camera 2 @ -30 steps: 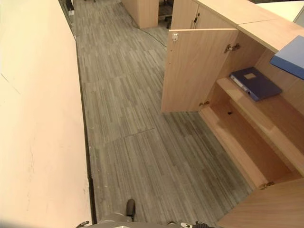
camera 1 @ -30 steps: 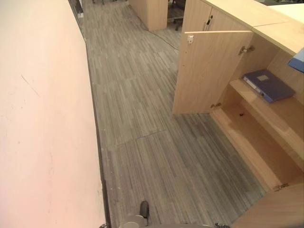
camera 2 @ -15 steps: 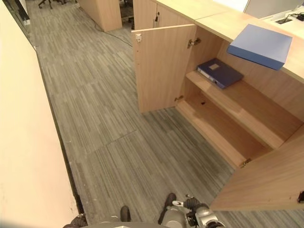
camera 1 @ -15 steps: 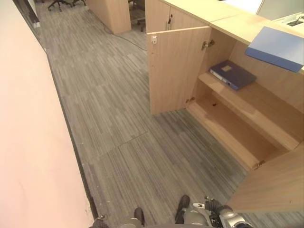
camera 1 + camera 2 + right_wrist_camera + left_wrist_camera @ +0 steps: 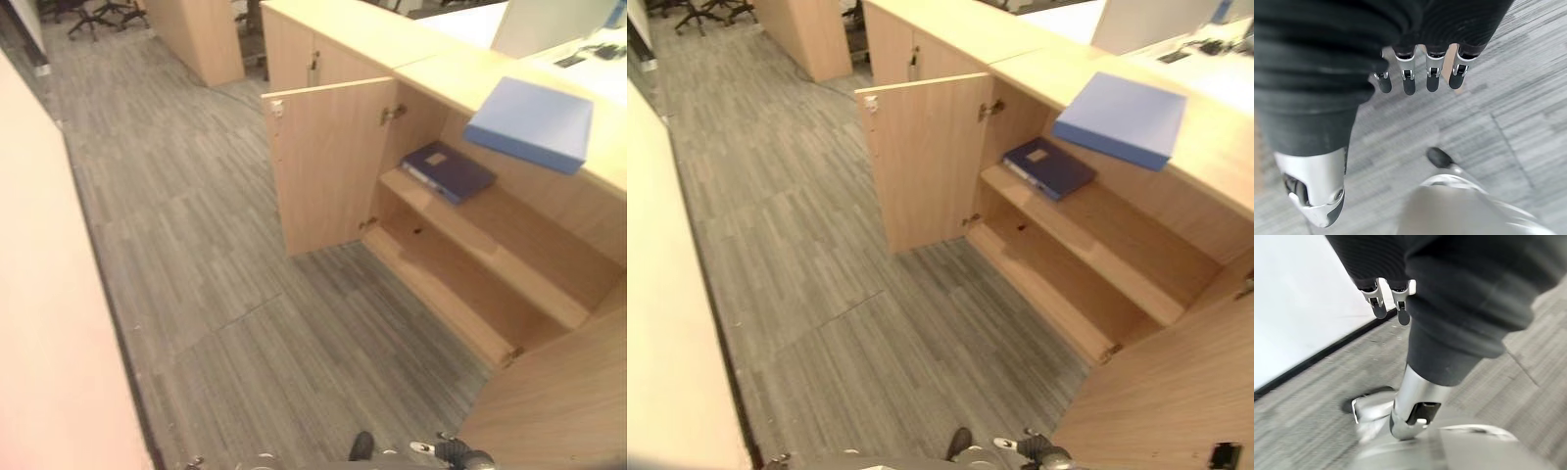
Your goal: Put the empty folder in the office cabinet
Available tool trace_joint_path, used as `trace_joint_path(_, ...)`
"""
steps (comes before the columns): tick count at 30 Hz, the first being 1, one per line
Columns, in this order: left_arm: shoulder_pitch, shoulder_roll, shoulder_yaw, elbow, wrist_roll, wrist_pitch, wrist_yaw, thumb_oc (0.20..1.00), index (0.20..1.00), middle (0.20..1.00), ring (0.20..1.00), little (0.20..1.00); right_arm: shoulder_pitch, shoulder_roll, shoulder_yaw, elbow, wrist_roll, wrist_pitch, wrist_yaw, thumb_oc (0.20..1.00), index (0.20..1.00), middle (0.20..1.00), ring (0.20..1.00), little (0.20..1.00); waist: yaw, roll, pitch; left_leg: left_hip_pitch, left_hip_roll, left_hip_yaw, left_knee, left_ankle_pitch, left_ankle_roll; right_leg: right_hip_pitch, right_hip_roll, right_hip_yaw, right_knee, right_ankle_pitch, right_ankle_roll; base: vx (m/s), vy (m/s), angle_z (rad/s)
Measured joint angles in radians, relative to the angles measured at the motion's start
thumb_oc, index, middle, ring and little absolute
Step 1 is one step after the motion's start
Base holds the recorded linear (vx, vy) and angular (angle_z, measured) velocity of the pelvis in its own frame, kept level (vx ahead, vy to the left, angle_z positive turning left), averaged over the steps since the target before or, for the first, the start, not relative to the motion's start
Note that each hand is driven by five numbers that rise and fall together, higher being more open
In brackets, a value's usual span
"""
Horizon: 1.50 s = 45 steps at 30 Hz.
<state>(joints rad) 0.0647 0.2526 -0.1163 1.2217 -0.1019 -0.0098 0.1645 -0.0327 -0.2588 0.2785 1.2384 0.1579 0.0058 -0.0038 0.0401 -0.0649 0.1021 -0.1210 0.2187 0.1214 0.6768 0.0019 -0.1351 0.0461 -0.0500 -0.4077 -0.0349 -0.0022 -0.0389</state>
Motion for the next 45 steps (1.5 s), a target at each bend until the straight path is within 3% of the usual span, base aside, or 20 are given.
trace_joint_path(1, -0.012, 0.011, 0.000, -0.032, 0.000, -0.005, 0.006, 1.000, 1.000, 1.000, 1.000, 1.000, -0.007, 0.005, 0.003, 0.031, -0.001, 0.002, -0.002, 1.000, 1.000, 1.000, 1.000, 1.000, 0.013, -0.013, 0.014, -0.088, 0.006, -0.033, 0.117, 0.050, -0.009, 0.011, 0.003, 0.026, -0.006, -0.003, -0.013, 0.21, 0.119, -0.67)
trace_joint_path(2, -0.012, 0.017, -0.001, -0.051, 0.000, -0.009, 0.008, 1.000, 1.000, 1.000, 1.000, 1.000, -0.011, 0.004, 0.016, 0.050, -0.001, 0.007, -0.009, 1.000, 1.000, 1.000, 1.000, 1.000, 0.034, -0.030, 0.013, -0.110, 0.002, -0.020, 0.089, 0.032, 0.011, -0.002, -0.006, 0.037, -0.008, 0.003, -0.024, 0.21, 0.170, -0.71)
trace_joint_path(3, -0.017, 0.020, -0.005, -0.056, 0.000, -0.010, 0.006, 1.000, 1.000, 1.000, 1.000, 1.000, -0.016, -0.001, 0.028, 0.055, -0.002, 0.007, -0.010, 1.000, 1.000, 1.000, 1.000, 1.000, 0.030, -0.024, 0.018, -0.144, -0.002, -0.020, 0.021, 0.024, 0.012, 0.002, -0.006, 0.058, -0.016, -0.004, -0.015, 0.25, 0.258, -0.68)
trace_joint_path(4, -0.013, 0.018, -0.010, -0.057, 0.001, -0.009, 0.003, 1.000, 1.000, 1.000, 1.000, 1.000, -0.012, -0.006, 0.030, 0.060, -0.003, 0.006, -0.011, 1.000, 1.000, 1.000, 1.000, 1.000, 0.029, -0.025, 0.020, -0.112, -0.015, -0.011, -0.177, 0.025, 0.009, 0.003, -0.001, 0.068, -0.024, -0.002, -0.015, 0.22, 0.242, -0.49)
trace_joint_path(7, -0.027, -0.002, -0.007, -0.045, 0.002, -0.009, 0.006, 1.000, 1.000, 1.000, 1.000, 1.000, 0.006, -0.013, 0.029, 0.062, -0.003, 0.012, -0.008, 1.000, 1.000, 1.000, 1.000, 1.000, 0.027, -0.002, 0.037, -0.092, -0.046, -0.061, -0.499, 0.058, -0.004, 0.021, 0.022, 0.120, -0.035, 0.003, -0.020, 0.22, 0.175, -0.48)
trace_joint_path(9, -0.028, -0.013, -0.004, -0.042, 0.001, -0.009, 0.006, 1.000, 1.000, 1.000, 1.000, 1.000, 0.010, -0.016, 0.024, 0.071, -0.007, 0.020, -0.009, 1.000, 1.000, 1.000, 1.000, 1.000, 0.034, 0.012, 0.059, -0.062, -0.046, -0.169, -0.705, 0.115, -0.023, 0.057, 0.048, 0.163, -0.053, -0.001, -0.011, 0.27, 0.176, -0.68)
trace_joint_path(11, -0.028, -0.016, -0.004, -0.037, 0.000, -0.012, 0.010, 1.000, 1.000, 1.000, 1.000, 1.000, 0.011, -0.017, 0.020, 0.080, -0.015, 0.020, -0.009, 1.000, 1.000, 1.000, 1.000, 1.000, 0.043, 0.023, 0.070, -0.062, -0.047, -0.199, -0.751, 0.128, -0.037, 0.078, 0.049, 0.187, -0.053, -0.011, -0.008, 0.27, 0.219, -0.55)
trace_joint_path(15, -0.009, -0.047, -0.006, -0.015, 0.002, -0.014, 0.004, 1.000, 1.000, 1.000, 1.000, 1.000, 0.038, -0.038, -0.036, 0.126, -0.023, 0.022, -0.009, 1.000, 1.000, 1.000, 1.000, 1.000, 0.056, 0.079, 0.053, -0.037, -0.045, -0.214, -0.745, 0.136, -0.023, 0.133, 0.024, 0.269, -0.059, -0.065, 0.052, 0.25, 0.325, -0.67)
trace_joint_path(16, 0.000, -0.059, -0.010, -0.002, 0.003, -0.011, 0.002, 1.000, 1.000, 1.000, 1.000, 1.000, 0.039, -0.045, -0.043, 0.133, -0.023, 0.023, -0.009, 1.000, 1.000, 1.000, 1.000, 1.000, 0.051, 0.089, 0.039, -0.030, -0.058, -0.203, -0.748, 0.197, -0.014, 0.134, 0.007, 0.290, -0.059, -0.076, 0.087, 0.28, 0.540, -0.69)
trace_joint_path(17, 0.000, -0.050, -0.016, -0.006, 0.013, -0.009, 0.003, 1.000, 1.000, 1.000, 1.000, 1.000, 0.039, -0.029, -0.043, 0.137, -0.023, 0.023, -0.004, 1.000, 1.000, 1.000, 1.000, 1.000, 0.046, 0.056, 0.031, -0.020, -0.105, -0.168, -0.762, 0.205, 0.019, 0.125, -0.053, 0.292, -0.054, -0.075, 0.102, 0.20, 0.426, -0.51)
trace_joint_path(20, -0.023, -0.035, -0.049, -0.010, 0.042, -0.007, -0.002, 1.000, 1.000, 1.000, 1.000, 1.000, 0.036, -0.011, -0.092, 0.131, -0.019, 0.023, 0.002, 1.000, 1.000, 1.000, 1.000, 1.000, 0.022, 0.042, 0.033, 0.009, -0.188, -0.107, -0.767, 0.183, 0.092, 0.096, -0.148, 0.284, 0.006, -0.050, 0.137, 0.16, 0.460, -0.33)
trace_joint_path(24, -0.038, -0.024, -0.084, -0.011, 0.046, -0.014, -0.033, 1.000, 1.000, 1.000, 1.000, 1.000, 0.005, -0.011, -0.082, 0.083, -0.020, 0.021, 0.008, 1.000, 1.000, 1.000, 1.000, 1.000, 0.027, 0.057, 0.027, 0.047, -0.221, 0.017, -0.778, 0.123, 0.146, 0.013, -0.219, 0.250, 0.125, -0.032, 0.145, 0.09, 0.361, -0.87)
trace_joint_path(26, -0.052, -0.016, -0.094, -0.015, 0.048, -0.010, -0.052, 1.000, 1.000, 1.000, 1.000, 1.000, 0.001, -0.002, -0.072, 0.047, -0.022, 0.021, 0.010, 1.000, 1.000, 1.000, 1.000, 1.000, 0.025, 0.066, 0.026, 0.075, -0.235, 0.071, -0.777, 0.095, 0.162, -0.015, -0.254, 0.180, 0.179, -0.016, 0.141, 0.15, 0.247, -0.77)
trace_joint_path(28, -0.065, -0.003, -0.120, -0.043, 0.051, -0.014, -0.068, 1.000, 1.000, 1.000, 1.000, 1.000, -0.004, 0.002, -0.047, 0.012, -0.022, 0.020, 0.015, 1.000, 1.000, 1.000, 1.000, 1.000, 0.022, 0.077, 0.030, 0.106, -0.247, 0.111, -0.777, 0.064, 0.181, -0.032, -0.290, 0.049, 0.232, 0.013, 0.144, 0.15, 0.273, -0.64)
trace_joint_path(32, -0.073, 0.005, -0.142, -0.095, 0.050, -0.015, -0.086, 1.000, 1.000, 1.000, 1.000, 1.000, -0.044, -0.014, 0.002, -0.044, -0.026, 0.014, 0.014, 1.000, 1.000, 1.000, 1.000, 1.000, 0.000, 0.087, 0.030, 0.125, -0.247, 0.183, -0.778, 0.036, 0.200, -0.138, -0.321, -0.021, 0.340, 0.008, 0.166, 0.10, 0.104, -0.58)
trace_joint_path(35, -0.089, 0.003, -0.179, -0.085, 0.057, -0.015, -0.097, 1.000, 1.000, 1.000, 1.000, 1.000, -0.068, -0.014, 0.029, -0.053, -0.032, 0.004, 0.013, 1.000, 1.000, 1.000, 1.000, 1.000, -0.009, 0.082, 0.040, 0.131, -0.238, 0.208, -0.778, 0.028, 0.201, -0.193, -0.272, -0.013, 0.305, 0.001, 0.179, 0.13, 0.011, -0.28)
trace_joint_path(37, -0.104, 0.002, -0.188, -0.084, 0.091, -0.011, -0.104, 1.000, 1.000, 1.000, 1.000, 1.000, -0.080, -0.013, 0.030, -0.057, -0.032, 0.003, 0.012, 1.000, 1.000, 1.000, 1.000, 1.000, -0.035, 0.075, 0.050, 0.141, -0.224, 0.222, -0.778, 0.022, 0.195, -0.242, -0.204, 0.001, 0.253, 0.003, 0.180, 0.18, -0.022, -0.21)
trace_joint_path(39, -0.102, 0.010, -0.194, -0.084, 0.095, -0.009, -0.108, 1.000, 1.000, 1.000, 1.000, 1.000, -0.077, -0.017, 0.029, -0.057, -0.032, 0.004, 0.006, 1.000, 1.000, 1.000, 1.000, 1.000, -0.050, 0.067, 0.058, 0.163, -0.214, 0.224, -0.778, 0.014, 0.184, -0.257, -0.163, 0.008, 0.215, 0.052, 0.171, 0.16, -0.048, -0.06)
trace_joint_path(41, -0.095, 0.014, -0.196, -0.085, 0.123, -0.011, -0.114, 1.000, 1.000, 1.000, 1.000, 1.000, -0.068, -0.019, 0.027, -0.054, -0.032, 0.005, 0.004, 1.000, 1.000, 1.000, 1.000, 1.000, -0.058, 0.079, 0.053, 0.175, -0.179, 0.213, -0.777, 0.003, 0.157, -0.206, -0.114, -0.034, 0.128, 0.070, 0.166, 0.15, -0.079, -0.09)
trace_joint_path(45, -0.097, 0.014, -0.196, -0.087, 0.131, -0.013, -0.131, 1.000, 1.000, 1.000, 1.000, 1.000, -0.029, -0.044, 0.009, -0.049, -0.018, -0.004, 0.003, 1.000, 1.000, 1.000, 1.000, 1.000, -0.070, 0.079, 0.053, 0.205, -0.151, 0.177, -0.767, 0.015, 0.132, -0.109, -0.033, -0.032, -0.017, 0.121, 0.092, 0.24, -0.106, -0.10)
